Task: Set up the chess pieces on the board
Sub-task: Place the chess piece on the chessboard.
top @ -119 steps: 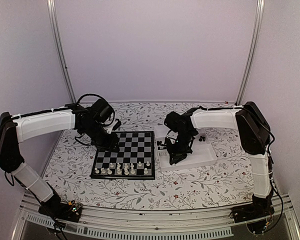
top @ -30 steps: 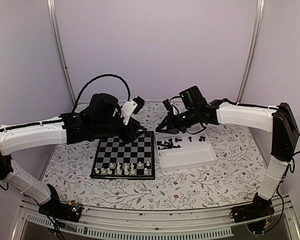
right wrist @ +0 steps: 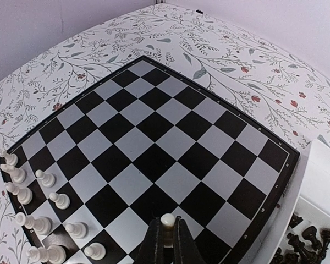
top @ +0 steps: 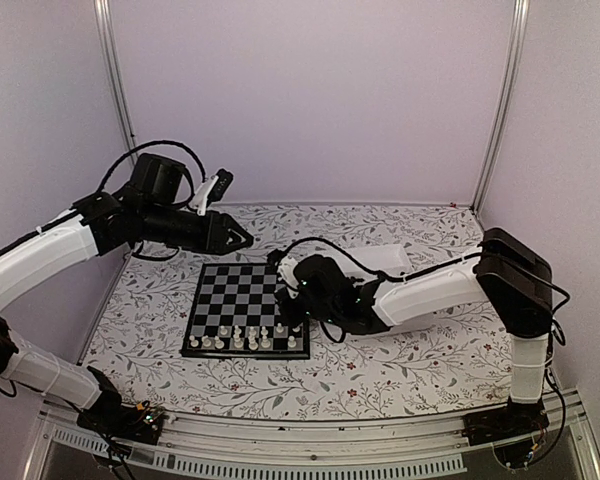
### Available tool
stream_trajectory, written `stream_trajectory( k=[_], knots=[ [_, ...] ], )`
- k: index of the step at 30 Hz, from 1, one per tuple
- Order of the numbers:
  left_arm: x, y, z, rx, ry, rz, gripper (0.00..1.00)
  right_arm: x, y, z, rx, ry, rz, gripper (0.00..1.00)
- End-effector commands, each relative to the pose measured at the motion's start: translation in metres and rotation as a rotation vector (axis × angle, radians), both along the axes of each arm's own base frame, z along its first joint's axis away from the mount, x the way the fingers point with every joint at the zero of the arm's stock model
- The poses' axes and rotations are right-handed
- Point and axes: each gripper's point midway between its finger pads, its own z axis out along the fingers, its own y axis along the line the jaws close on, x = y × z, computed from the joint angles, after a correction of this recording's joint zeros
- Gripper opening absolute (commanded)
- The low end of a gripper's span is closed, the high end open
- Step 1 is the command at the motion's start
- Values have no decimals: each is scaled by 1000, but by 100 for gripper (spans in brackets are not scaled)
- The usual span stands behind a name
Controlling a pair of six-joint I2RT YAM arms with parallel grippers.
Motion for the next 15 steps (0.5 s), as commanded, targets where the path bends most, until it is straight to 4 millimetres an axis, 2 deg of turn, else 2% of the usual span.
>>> stream_trajectory(
  k=[1,5,11,15],
  knots=[
    [-7,11,12,8,9,6,42,16,18,-1,46,-91,-35,3],
    [-14,18,12,16,6,8,42,17,31,-26,41,-47,-20,3],
    [-24,26,11,8,11,19,42,15,31,-49,40,14,-41,4],
    [-29,30,9,1,15,27,42,12,31,-54,30,36,-36,14]
  ],
)
